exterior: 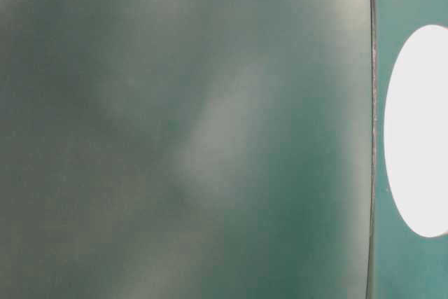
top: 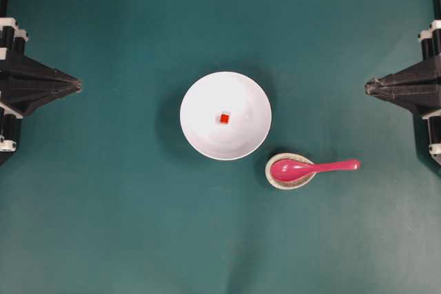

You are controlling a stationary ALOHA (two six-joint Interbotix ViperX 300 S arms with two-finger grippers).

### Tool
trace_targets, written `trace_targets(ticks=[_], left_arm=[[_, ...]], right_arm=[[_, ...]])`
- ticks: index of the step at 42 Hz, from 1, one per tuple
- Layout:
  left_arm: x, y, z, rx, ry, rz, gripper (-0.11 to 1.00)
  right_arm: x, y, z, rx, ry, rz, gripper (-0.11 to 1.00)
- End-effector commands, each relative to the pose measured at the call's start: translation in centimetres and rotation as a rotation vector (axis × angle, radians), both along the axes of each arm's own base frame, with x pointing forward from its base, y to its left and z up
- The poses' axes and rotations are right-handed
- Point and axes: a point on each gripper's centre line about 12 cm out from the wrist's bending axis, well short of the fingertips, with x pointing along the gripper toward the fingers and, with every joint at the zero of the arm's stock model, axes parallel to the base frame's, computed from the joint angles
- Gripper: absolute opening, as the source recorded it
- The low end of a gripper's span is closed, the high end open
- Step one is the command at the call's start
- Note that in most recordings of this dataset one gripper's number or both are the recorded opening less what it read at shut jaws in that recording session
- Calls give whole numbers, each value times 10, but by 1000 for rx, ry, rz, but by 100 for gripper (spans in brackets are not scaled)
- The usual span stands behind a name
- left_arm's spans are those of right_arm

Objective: Grip the spoon and scoop the red block from the bowl with right arm.
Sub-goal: 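Move the right gripper toward the pink spoon handle in the spoon rest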

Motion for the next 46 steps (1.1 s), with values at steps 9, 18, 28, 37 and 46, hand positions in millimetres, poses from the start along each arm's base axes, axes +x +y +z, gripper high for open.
trace_targets(ticks=[9, 18, 28, 37, 46], left_arm=[[5, 1, 12, 29, 9, 8, 0], [5, 2, 11, 15, 25, 7, 0], [4, 2, 2, 7, 101, 8, 0], [5, 2, -3, 21, 137, 8, 0], [5, 2, -6, 24, 177, 8, 0]], right_arm=[[4, 0, 16, 23, -34, 1, 0], [7, -1, 9, 41, 12, -3, 0], [10, -1, 1, 50, 73, -4, 1], [10, -1, 1, 67, 75, -7, 19], [10, -2, 1, 111, 76, -15, 41]])
